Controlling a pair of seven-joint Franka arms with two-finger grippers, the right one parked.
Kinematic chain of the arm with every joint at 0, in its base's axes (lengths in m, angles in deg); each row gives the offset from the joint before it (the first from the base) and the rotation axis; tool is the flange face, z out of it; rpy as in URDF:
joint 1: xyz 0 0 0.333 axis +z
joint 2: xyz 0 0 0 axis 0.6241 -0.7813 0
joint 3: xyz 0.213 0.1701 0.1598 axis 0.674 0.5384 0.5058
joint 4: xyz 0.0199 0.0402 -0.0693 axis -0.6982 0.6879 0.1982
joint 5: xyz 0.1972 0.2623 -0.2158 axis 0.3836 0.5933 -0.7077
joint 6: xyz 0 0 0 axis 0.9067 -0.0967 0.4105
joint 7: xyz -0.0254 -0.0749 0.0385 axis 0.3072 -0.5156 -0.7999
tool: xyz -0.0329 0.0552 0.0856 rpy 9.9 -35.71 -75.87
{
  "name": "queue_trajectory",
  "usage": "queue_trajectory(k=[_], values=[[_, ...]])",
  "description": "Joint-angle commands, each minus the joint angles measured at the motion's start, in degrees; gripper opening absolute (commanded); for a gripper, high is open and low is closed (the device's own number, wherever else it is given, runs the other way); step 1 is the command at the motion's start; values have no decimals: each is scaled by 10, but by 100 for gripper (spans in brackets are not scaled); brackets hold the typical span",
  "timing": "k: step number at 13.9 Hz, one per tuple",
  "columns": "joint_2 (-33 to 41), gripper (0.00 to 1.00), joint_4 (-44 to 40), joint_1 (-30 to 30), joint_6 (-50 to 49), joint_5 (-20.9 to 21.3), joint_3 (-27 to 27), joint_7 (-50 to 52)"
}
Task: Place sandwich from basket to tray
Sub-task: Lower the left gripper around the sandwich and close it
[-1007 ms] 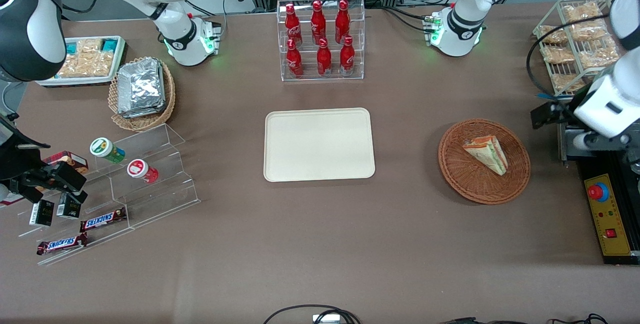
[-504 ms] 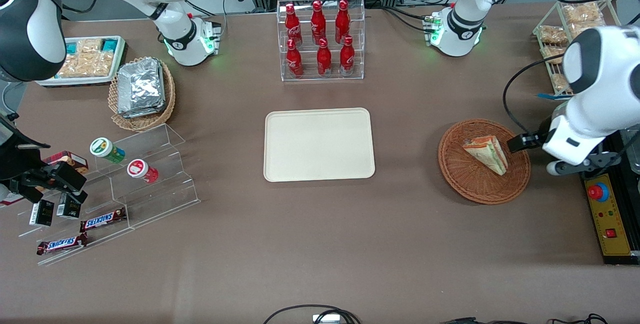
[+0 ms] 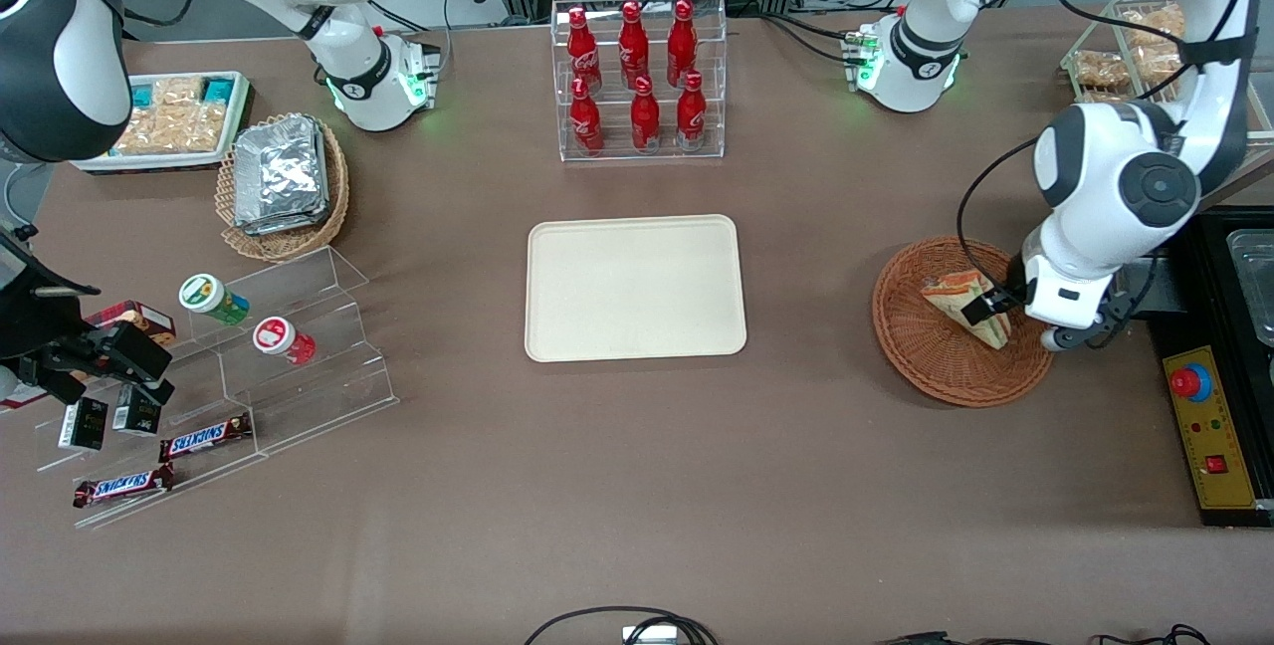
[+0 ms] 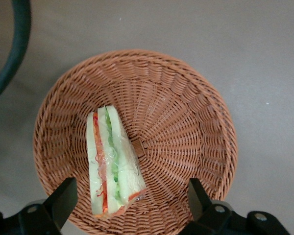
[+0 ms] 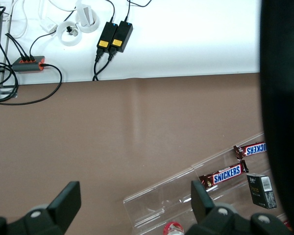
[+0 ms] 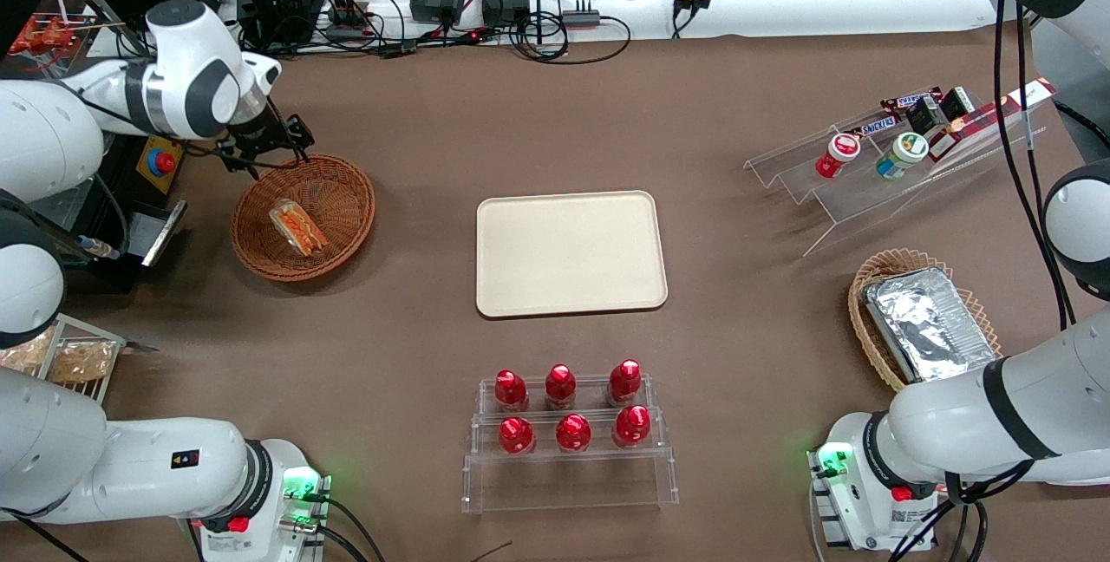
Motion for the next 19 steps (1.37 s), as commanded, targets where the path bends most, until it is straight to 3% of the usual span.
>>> queue_trajectory(k=[1, 9, 19], values=[[17, 100, 39, 0, 42, 7, 1, 51], [0, 100, 134, 34, 184, 7, 2, 95], [-43, 100, 156, 31, 248, 6, 2, 165]])
